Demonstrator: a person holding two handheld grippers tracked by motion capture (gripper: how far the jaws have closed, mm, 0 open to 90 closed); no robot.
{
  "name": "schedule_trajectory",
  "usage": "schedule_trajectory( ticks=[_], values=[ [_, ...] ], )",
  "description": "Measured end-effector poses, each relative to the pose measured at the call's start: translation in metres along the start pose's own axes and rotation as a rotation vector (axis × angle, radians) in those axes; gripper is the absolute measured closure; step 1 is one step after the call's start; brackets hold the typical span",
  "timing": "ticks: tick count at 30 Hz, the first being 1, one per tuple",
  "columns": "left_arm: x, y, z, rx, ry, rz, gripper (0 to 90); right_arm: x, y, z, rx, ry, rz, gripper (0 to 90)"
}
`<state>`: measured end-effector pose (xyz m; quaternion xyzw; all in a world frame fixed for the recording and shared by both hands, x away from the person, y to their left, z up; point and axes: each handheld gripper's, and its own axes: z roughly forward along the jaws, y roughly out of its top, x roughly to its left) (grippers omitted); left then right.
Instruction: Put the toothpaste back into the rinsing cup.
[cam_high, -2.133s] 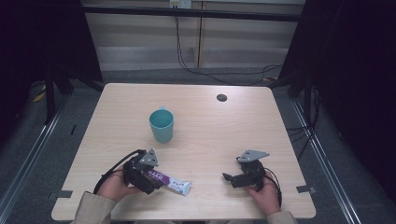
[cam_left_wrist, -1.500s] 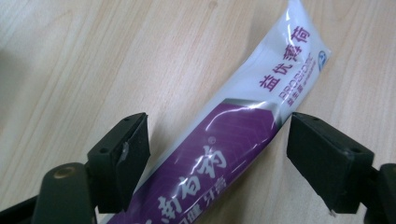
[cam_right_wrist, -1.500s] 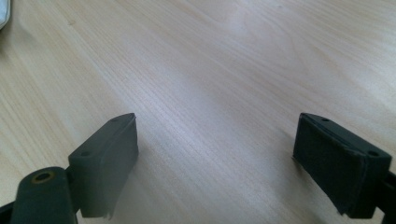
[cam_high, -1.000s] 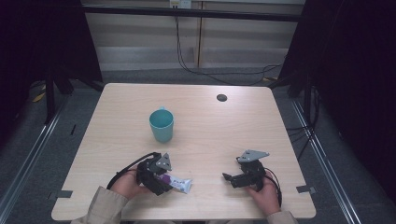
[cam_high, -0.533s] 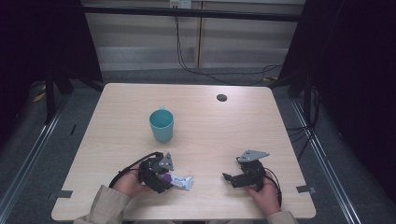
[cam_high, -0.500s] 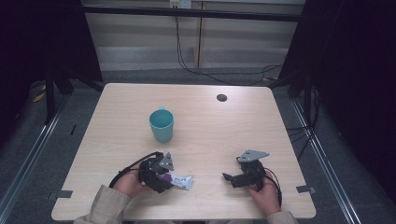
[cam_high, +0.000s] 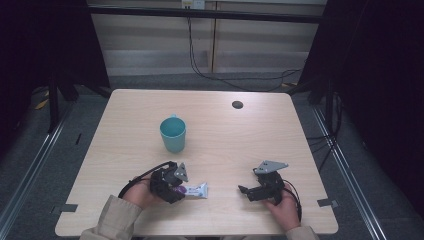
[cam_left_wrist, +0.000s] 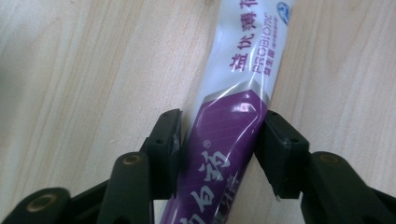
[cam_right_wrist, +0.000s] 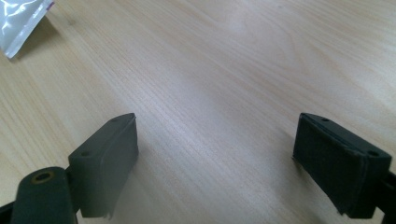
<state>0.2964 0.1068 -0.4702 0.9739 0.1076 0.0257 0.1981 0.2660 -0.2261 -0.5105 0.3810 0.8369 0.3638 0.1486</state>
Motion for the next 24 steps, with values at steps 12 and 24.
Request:
schedule_trajectory(
  ticks=[12, 24],
  values=[
    [0.005, 0.008, -0.004, 0.043, -0.002, -0.017, 73.5, 0.0, 0.0, 0.0, -0.001, 0.002, 0.0, 13.1],
    [0.009, 0.006, -0.014, 0.024, 0.04, -0.068, 74.2, 0.0, 0.0, 0.0, -0.001, 0.001, 0.0, 13.1]
  ],
)
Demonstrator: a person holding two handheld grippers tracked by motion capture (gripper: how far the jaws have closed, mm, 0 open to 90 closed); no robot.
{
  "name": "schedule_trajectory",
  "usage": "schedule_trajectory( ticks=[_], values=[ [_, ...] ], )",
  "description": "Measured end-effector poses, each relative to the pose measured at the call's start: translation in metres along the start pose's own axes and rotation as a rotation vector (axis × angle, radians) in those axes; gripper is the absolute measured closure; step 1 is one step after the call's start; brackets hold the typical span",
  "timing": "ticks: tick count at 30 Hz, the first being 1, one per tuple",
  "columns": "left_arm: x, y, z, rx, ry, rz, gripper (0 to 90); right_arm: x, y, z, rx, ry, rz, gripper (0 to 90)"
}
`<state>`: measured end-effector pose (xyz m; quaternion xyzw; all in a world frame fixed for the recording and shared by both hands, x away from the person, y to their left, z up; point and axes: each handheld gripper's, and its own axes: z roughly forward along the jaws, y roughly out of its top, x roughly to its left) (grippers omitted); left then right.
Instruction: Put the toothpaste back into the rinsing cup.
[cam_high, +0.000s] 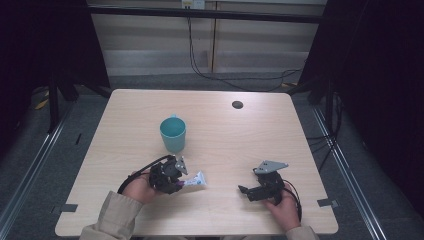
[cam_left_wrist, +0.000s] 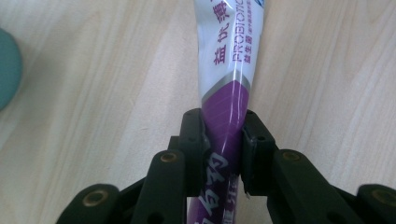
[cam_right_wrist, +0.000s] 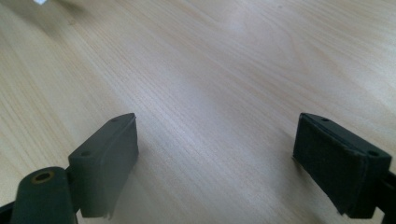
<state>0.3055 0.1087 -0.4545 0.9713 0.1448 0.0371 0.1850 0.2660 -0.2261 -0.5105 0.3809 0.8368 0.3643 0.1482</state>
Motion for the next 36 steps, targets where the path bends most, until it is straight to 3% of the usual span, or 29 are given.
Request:
schedule_trajectory(
  ticks=[10, 18, 36],
  values=[
    [0.006, -0.002, -0.016, -0.09, 0.038, -0.042, 74.2, 0.0, 0.0, 0.0, 0.0, 0.001, 0.0, 13.1],
    [0.014, -0.006, -0.028, -0.194, 0.037, -0.105, 74.2, 0.0, 0.0, 0.0, 0.001, -0.001, 0.0, 13.1],
    [0.023, -0.008, -0.042, -0.298, 0.068, -0.184, 74.3, 0.0, 0.0, 0.0, -0.001, 0.001, 0.001, 13.1]
  ],
)
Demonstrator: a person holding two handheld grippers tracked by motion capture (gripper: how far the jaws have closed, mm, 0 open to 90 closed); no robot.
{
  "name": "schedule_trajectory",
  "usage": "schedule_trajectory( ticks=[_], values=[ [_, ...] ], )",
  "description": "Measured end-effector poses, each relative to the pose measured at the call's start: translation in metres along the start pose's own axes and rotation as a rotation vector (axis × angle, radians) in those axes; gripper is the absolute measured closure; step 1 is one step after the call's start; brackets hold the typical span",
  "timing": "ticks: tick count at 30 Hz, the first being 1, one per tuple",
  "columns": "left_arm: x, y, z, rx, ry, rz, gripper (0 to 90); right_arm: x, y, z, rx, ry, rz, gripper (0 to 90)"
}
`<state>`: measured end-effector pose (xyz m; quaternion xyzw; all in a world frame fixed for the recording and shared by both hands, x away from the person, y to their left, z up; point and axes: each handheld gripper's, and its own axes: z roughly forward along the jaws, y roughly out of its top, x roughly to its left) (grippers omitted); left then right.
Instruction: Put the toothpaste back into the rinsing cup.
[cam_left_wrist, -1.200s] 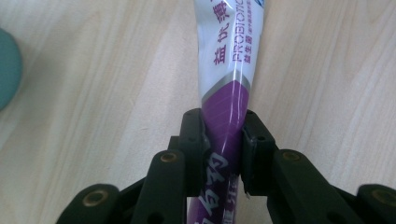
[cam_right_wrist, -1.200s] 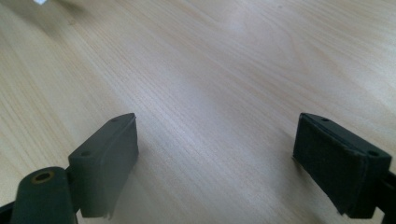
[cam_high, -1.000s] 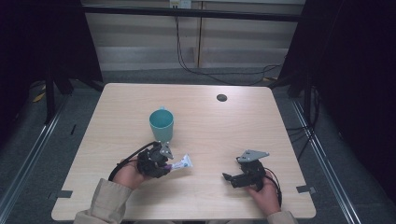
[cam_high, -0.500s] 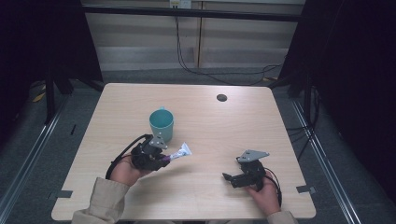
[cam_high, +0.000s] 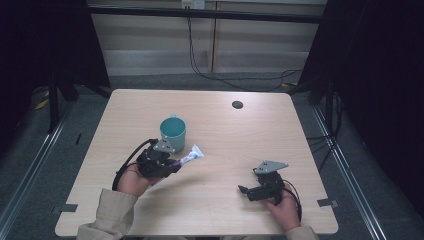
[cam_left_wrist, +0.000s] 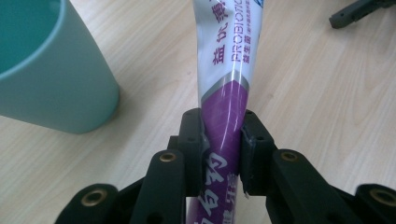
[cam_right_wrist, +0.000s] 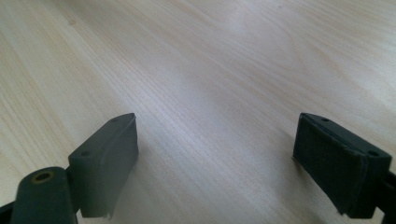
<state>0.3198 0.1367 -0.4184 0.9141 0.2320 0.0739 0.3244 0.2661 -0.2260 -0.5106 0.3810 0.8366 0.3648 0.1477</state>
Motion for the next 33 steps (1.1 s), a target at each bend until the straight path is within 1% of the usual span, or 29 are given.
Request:
schedule_trajectory(
  ticks=[1, 4, 6, 7, 9, 12, 14, 18, 19, 21, 22, 24, 25, 27, 30, 31, 33],
  values=[
    [0.001, 0.001, -0.001, -0.001, 0.006, 0.004, 74.3, 0.0, 0.0, 0.0, -0.001, -0.001, -0.002, 13.1],
    [0.002, 0.003, -0.004, -0.026, 0.019, -0.016, 74.3, 0.0, 0.0, 0.0, 0.001, -0.002, -0.001, 13.1],
    [0.003, 0.005, -0.008, -0.057, 0.031, -0.034, 74.3, 0.0, 0.0, 0.0, 0.0, 0.0, -0.001, 13.1],
    [0.003, 0.005, -0.008, -0.057, 0.031, -0.034, 74.3, 0.0, 0.0, 0.0, 0.0, 0.0, -0.001, 13.1],
    [0.004, 0.007, -0.011, -0.062, 0.047, -0.035, 74.3, 0.0, 0.0, 0.0, 0.0, 0.0, -0.002, 13.1],
    [0.005, 0.008, -0.012, -0.072, 0.049, -0.039, 74.3, 0.0, 0.0, 0.0, 0.001, 0.0, -0.002, 13.1],
    [0.005, 0.008, -0.012, -0.081, 0.045, -0.055, 74.3, 0.0, 0.0, 0.0, 0.001, -0.002, -0.002, 13.1],
    [0.006, 0.008, -0.012, -0.085, 0.057, -0.054, 74.2, 0.0, 0.0, 0.0, 0.001, -0.001, -0.002, 13.1],
    [0.006, 0.009, -0.012, -0.096, 0.058, -0.065, 74.2, 0.0, 0.0, 0.0, 0.001, 0.0, -0.002, 13.1],
    [0.007, 0.009, -0.013, -0.101, 0.06, -0.07, 74.2, 0.0, 0.0, 0.0, -0.001, 0.0, -0.003, 13.1],
    [0.008, 0.01, -0.014, -0.114, 0.072, -0.072, 74.2, 0.0, 0.0, 0.0, 0.0, 0.0, -0.001, 13.1],
    [0.009, 0.01, -0.015, -0.12, 0.074, -0.076, 74.2, 0.0, 0.0, 0.0, 0.0, 0.0, -0.001, 13.1],
    [0.01, 0.01, -0.016, -0.126, 0.082, -0.075, 74.2, 0.0, 0.0, 0.0, 0.002, -0.002, -0.002, 13.1],
    [0.01, 0.011, -0.016, -0.138, 0.088, -0.089, 74.3, 0.0, 0.0, 0.0, 0.001, 0.0, -0.002, 13.1],
    [0.012, 0.013, -0.018, -0.152, 0.101, -0.097, 74.3, 0.0, 0.0, 0.0, 0.001, 0.0, -0.002, 13.1],
    [0.012, 0.013, -0.019, -0.156, 0.109, -0.09, 74.3, 0.0, 0.0, 0.0, 0.001, 0.0, -0.002, 13.1],
    [0.014, 0.015, -0.021, -0.172, 0.114, -0.101, 74.3, 0.0, 0.0, 0.0, 0.001, 0.0, -0.002, 13.1]
  ],
)
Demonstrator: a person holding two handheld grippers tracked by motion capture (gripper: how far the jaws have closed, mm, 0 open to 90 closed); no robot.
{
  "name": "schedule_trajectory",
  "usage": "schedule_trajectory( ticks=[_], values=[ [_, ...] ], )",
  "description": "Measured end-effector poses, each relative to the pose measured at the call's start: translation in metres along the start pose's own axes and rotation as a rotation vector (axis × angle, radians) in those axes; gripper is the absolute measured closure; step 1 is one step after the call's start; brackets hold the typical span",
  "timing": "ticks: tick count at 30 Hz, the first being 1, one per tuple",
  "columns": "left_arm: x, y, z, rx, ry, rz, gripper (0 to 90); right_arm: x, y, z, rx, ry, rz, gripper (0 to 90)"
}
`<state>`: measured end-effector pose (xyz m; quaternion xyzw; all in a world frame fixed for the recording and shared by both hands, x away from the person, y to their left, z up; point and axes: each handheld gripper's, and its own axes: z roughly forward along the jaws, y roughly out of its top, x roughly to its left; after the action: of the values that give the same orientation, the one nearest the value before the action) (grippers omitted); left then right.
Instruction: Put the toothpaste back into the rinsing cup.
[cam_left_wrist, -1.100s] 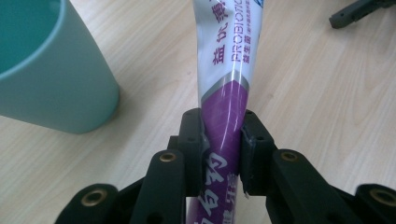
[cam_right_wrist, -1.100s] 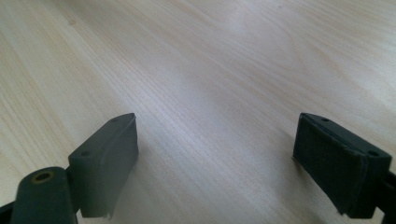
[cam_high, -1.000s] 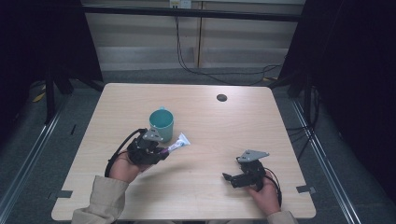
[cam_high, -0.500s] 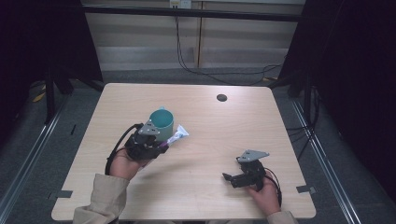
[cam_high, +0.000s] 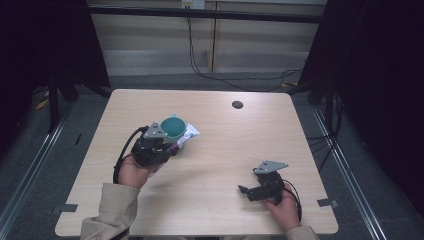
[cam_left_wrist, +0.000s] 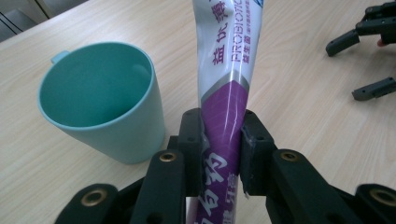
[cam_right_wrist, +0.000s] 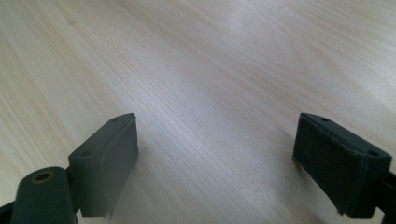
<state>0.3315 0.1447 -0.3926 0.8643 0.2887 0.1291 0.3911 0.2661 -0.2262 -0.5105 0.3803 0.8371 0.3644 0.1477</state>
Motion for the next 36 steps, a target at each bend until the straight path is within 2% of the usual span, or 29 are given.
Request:
schedule_trajectory(
  ticks=[8, 26, 36],
  values=[
    [0.004, 0.006, -0.004, -0.047, 0.029, -0.018, 74.3, 0.0, 0.0, 0.0, -0.001, 0.0, -0.001, 13.1],
    [0.008, 0.023, -0.01, -0.143, 0.063, -0.045, 74.3, 0.0, 0.0, 0.0, -0.001, -0.001, -0.001, 13.1],
    [0.01, 0.031, -0.013, -0.176, 0.072, -0.061, 74.4, 0.0, 0.0, 0.0, 0.0, 0.0, 0.0, 13.1]
  ],
)
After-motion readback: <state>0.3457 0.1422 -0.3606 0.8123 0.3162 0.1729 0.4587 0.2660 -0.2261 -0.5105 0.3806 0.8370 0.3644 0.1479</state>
